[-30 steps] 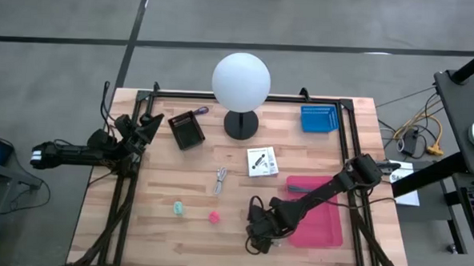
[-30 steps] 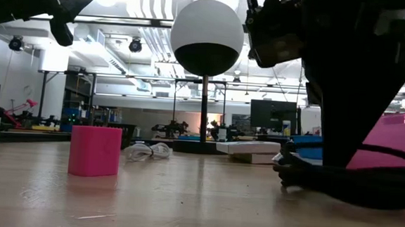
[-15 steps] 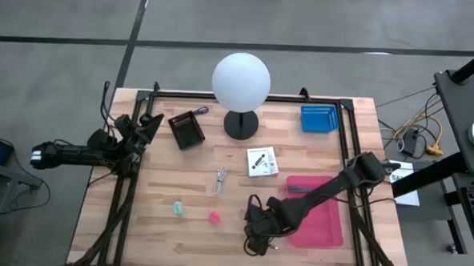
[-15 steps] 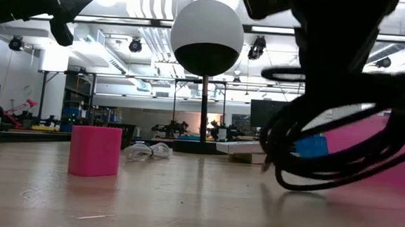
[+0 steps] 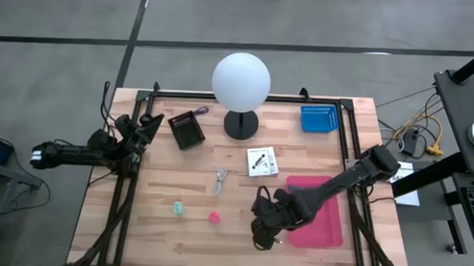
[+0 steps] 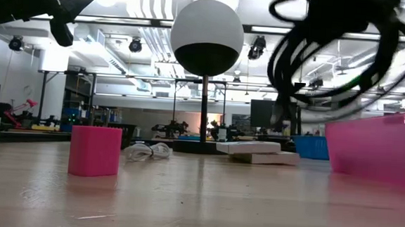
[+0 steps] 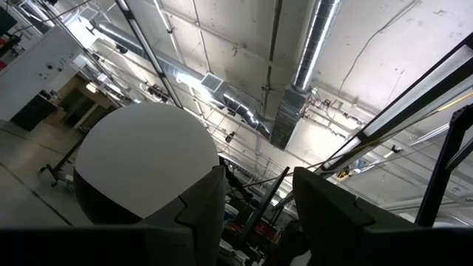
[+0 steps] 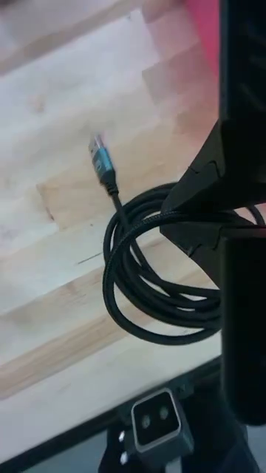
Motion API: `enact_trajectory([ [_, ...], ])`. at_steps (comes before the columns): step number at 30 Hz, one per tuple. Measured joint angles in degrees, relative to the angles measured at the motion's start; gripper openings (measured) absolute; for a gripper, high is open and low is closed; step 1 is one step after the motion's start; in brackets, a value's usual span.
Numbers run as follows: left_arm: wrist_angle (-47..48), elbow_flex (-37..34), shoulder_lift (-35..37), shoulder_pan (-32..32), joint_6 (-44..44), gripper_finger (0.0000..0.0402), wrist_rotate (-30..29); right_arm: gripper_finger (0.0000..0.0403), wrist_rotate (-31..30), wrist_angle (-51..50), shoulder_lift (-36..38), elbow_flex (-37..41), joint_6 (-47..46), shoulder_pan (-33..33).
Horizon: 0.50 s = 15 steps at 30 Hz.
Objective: Pick and place items into bin
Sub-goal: Put the black charger cable into the pink bin
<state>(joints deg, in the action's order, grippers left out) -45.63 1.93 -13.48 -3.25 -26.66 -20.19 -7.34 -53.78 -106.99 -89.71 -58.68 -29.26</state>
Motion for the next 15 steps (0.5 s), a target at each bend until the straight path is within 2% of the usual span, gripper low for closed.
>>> enact_trajectory([
  [15, 0.2, 0.0, 0.0, 0.0, 0.0, 0.0144, 0.0, 0.0008, -8.2, -11.5, 10.0, 0.0, -4.4, -0.2],
])
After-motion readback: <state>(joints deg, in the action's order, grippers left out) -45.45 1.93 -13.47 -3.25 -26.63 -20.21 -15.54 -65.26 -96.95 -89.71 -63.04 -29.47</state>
